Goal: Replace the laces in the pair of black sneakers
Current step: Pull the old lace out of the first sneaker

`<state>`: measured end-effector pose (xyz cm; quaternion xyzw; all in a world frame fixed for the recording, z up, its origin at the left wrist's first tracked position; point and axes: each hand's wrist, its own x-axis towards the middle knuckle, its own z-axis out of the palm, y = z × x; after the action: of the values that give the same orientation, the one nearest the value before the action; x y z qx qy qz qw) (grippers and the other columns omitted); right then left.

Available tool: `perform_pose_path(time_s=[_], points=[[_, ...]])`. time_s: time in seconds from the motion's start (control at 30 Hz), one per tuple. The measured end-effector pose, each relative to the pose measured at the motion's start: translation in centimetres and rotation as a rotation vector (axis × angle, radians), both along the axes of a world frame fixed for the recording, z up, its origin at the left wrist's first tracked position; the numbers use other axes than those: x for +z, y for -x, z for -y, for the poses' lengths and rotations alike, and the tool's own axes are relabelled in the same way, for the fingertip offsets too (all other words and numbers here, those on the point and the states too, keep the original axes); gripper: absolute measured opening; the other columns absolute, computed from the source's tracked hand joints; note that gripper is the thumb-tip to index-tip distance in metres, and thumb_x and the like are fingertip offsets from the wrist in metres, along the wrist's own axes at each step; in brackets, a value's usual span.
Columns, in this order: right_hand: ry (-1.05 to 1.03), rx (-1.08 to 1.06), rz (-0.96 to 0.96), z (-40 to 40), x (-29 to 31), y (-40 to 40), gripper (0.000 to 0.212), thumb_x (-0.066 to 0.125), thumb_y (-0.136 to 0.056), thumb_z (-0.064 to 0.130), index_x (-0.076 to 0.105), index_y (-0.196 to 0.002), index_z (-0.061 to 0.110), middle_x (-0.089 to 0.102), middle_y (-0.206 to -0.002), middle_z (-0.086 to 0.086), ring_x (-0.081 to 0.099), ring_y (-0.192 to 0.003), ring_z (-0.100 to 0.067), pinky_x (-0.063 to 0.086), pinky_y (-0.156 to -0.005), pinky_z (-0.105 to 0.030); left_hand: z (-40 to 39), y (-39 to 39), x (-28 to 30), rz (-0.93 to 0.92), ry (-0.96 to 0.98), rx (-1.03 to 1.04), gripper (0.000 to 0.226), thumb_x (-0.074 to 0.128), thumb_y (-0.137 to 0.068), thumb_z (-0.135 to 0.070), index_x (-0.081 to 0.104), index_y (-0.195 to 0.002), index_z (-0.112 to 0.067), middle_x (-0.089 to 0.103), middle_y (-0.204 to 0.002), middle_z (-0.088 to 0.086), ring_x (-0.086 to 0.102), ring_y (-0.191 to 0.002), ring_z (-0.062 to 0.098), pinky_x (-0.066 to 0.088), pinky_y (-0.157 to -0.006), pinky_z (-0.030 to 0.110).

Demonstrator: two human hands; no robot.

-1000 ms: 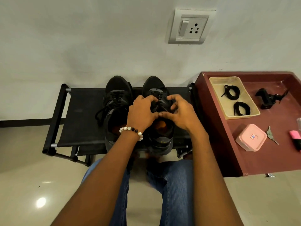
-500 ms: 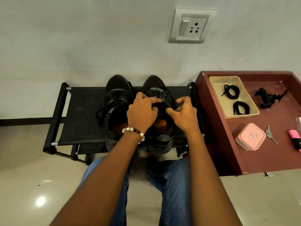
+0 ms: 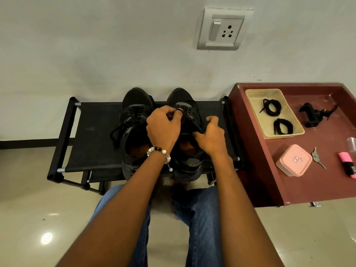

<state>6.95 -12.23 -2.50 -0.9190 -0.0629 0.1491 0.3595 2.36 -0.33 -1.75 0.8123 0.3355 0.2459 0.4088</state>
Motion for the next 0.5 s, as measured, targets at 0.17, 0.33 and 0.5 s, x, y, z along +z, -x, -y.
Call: perform_pose_path(time_s=[0.17,0.33,0.5], points=[[0.047,-0.042,0.012,-0.4,0.4,0.5,0.055,0.066,-0.087,0.023,0.036,-0.130,0.007,0.056,-0.119,-0.017,0.058,-0.105,-0.034,0.039,-0.073,-0.032,0.4,-0.3,0.2,0.129,0.234,-0.064,0.020,0.057,-0.087,-0.017,0.067,-0.085,-0.034,0.069,-0.086,-0.007,0.064,-0.079,0.011,0.055,-0.079,0.038],[0.034,-0.142,0.020,-0.6,0.5,0.7,0.054,0.071,-0.084,0.026,0.038,-0.123,0.007,0.056,-0.117,-0.019,0.059,-0.102,-0.038,0.044,-0.074,-0.035,-0.8,0.0,0.9,-0.025,0.035,-0.297,0.018,0.053,-0.081,-0.031,0.064,-0.078,-0.046,0.062,-0.068,-0.022,0.058,-0.100,0.014,0.030,-0.102,0.050],[0.040,-0.192,0.043,-0.7,0.8,0.8,0.053,0.074,-0.082,0.028,0.042,-0.120,0.008,0.057,-0.115,-0.016,0.060,-0.102,-0.036,0.049,-0.077,-0.038,-2.1,0.8,1.6,-0.339,-0.413,-0.408,0.021,0.065,-0.081,-0.053,0.070,-0.098,-0.042,0.060,-0.079,-0.015,0.044,-0.112,0.015,0.023,-0.100,0.047]])
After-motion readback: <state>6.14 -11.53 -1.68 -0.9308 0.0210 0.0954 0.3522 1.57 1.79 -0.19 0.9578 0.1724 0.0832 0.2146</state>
